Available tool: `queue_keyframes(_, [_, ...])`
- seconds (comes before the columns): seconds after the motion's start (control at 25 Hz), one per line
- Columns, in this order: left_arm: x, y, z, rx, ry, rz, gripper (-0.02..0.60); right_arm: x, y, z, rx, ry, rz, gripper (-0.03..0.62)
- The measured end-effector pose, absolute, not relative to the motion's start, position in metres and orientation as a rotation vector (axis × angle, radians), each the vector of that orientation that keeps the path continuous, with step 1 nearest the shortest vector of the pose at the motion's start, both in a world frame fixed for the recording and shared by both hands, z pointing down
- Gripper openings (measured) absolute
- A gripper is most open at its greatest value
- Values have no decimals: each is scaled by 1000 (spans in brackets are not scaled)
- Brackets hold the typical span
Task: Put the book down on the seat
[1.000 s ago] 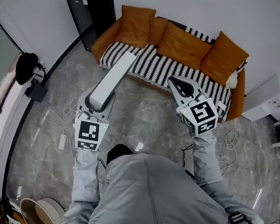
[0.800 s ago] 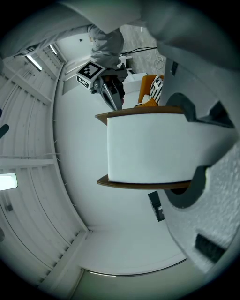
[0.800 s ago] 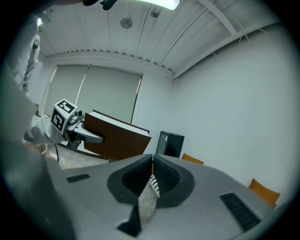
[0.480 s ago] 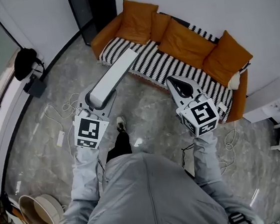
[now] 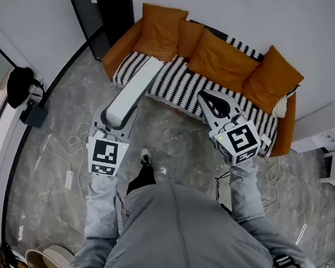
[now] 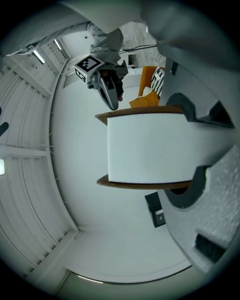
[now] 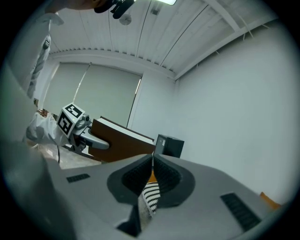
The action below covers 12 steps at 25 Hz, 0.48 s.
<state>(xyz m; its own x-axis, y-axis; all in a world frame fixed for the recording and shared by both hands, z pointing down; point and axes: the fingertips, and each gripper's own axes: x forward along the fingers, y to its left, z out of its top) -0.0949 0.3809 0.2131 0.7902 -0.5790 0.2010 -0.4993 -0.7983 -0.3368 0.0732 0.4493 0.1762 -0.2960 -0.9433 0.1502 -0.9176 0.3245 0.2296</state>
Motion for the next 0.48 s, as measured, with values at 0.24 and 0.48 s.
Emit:
queue_keyframes(0.24, [-84, 298, 215, -2742, 812, -437, 224, 87, 370, 180, 1707, -2313, -79, 31])
queue_keyframes(0.48, [-77, 234, 218, -2758, 798, -447, 224, 93, 310, 184, 1700, -2288, -41, 31])
